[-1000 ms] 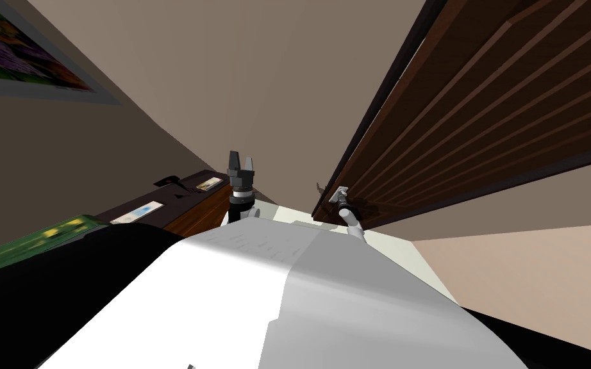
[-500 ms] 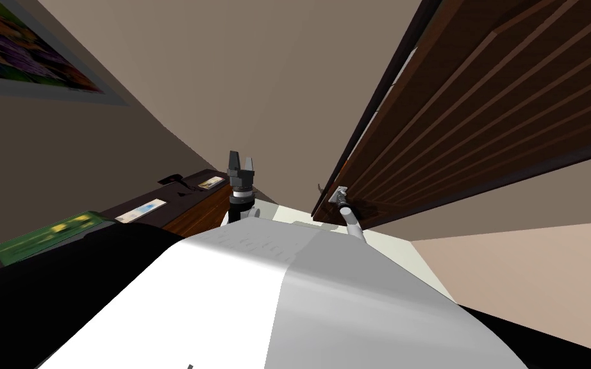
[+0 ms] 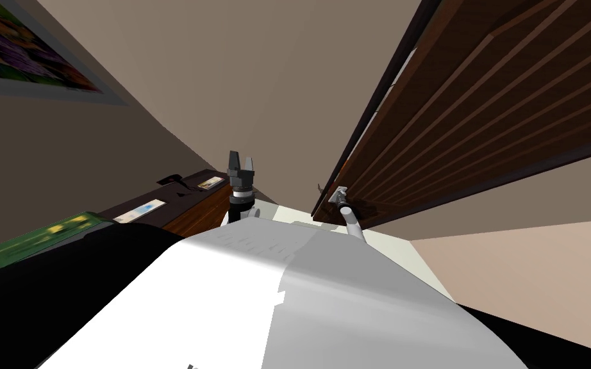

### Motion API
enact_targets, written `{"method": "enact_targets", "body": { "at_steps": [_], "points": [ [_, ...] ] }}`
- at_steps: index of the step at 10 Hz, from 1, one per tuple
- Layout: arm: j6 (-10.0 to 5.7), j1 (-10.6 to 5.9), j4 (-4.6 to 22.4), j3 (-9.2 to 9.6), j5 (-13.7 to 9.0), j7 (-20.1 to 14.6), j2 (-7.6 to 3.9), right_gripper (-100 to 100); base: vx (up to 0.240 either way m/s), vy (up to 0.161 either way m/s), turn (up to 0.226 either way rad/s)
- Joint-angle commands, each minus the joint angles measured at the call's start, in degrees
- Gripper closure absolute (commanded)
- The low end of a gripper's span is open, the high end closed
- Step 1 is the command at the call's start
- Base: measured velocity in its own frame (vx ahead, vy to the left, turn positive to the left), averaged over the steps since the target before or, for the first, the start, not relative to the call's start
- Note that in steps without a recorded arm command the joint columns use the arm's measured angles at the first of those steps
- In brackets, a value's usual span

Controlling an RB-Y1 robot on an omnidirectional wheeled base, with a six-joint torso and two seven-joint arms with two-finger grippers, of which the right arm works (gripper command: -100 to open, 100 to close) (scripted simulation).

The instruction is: Pull the door open

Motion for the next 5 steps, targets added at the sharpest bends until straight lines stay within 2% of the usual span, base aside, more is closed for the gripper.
{"method": "enact_targets", "body": {
  "at_steps": [1,2,3,5],
  "points": [
    [-1.96,1.61,1.07,0.19,-1.2,-0.51,-1.59,100,0.008,0.012,0.033],
    [0.17,0.83,1.86,-0.61,-4.08,-1.79,-1.13,100,-0.034,-0.019,-0.028],
    [0.17,0.83,1.86,-0.61,-6.16,-1.79,-1.13,100,-0.053,-0.026,0.007],
    [0.17,0.83,1.86,-0.61,-6.82,-1.79,-1.13,100,-0.014,-0.015,0.001]
  ]
}}
